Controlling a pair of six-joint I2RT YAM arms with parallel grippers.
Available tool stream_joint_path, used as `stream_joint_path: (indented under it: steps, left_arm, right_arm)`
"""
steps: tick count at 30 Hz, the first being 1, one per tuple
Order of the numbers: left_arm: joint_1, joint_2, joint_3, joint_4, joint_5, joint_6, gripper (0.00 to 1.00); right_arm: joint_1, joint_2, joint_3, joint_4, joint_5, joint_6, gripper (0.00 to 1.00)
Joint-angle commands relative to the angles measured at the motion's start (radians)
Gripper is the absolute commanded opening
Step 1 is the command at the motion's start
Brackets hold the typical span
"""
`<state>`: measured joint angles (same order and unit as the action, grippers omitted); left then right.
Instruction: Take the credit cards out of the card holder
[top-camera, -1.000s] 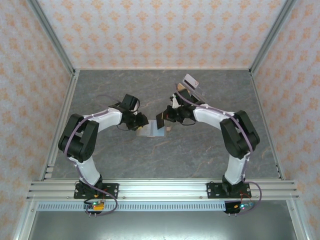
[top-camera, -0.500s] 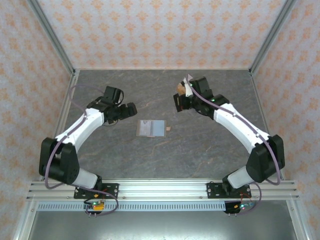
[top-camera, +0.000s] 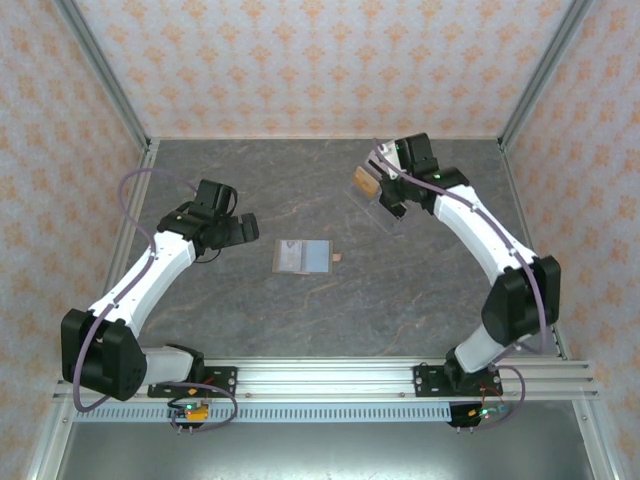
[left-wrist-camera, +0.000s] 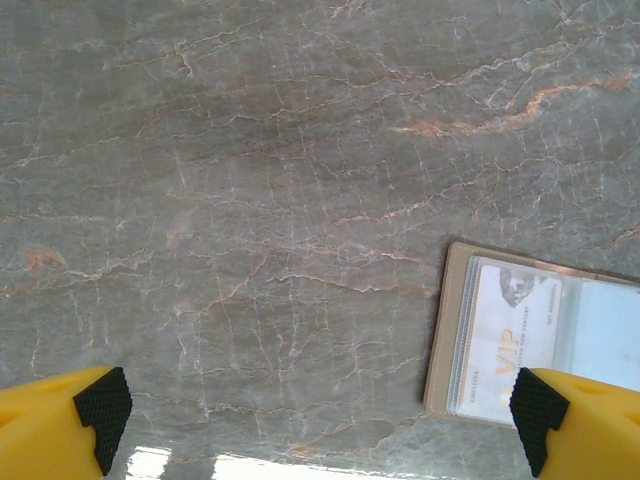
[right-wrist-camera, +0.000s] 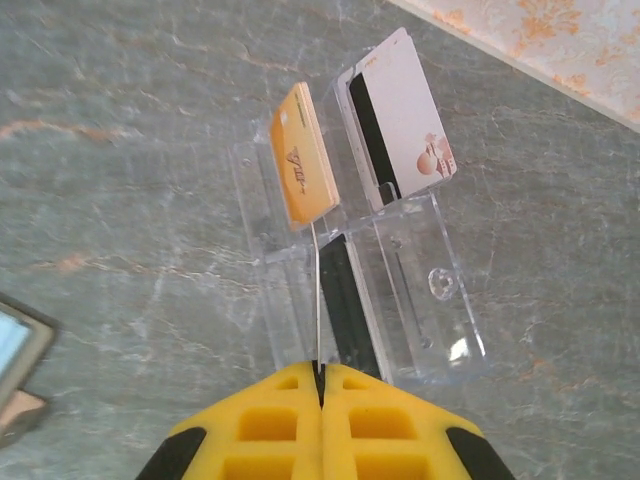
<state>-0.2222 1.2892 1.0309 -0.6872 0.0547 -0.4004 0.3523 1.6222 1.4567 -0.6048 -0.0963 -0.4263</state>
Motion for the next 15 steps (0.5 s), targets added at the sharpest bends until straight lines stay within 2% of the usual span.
stream_joint_path:
  steps: [1, 8, 15]
  left_arm:
    - [0.0, -0.006, -0.002, -0.024, 0.007, 0.035, 1.0]
    - [0.0, 0.008, -0.003, -0.031, 0.015, 0.034, 1.0]
    - [0.001, 0.043, 0.004, -0.034, 0.037, 0.038, 1.0]
  right_arm:
    - [-0.007, 0.104, 0.107, -0.09, 0.052, -0.131, 0.0]
    - [-0.007, 0.303, 0.324, -0.267, 0.047, -0.214, 0.0]
    - [-0.009, 0.387, 0.393, -0.348, 0.078, -0.241, 0.0]
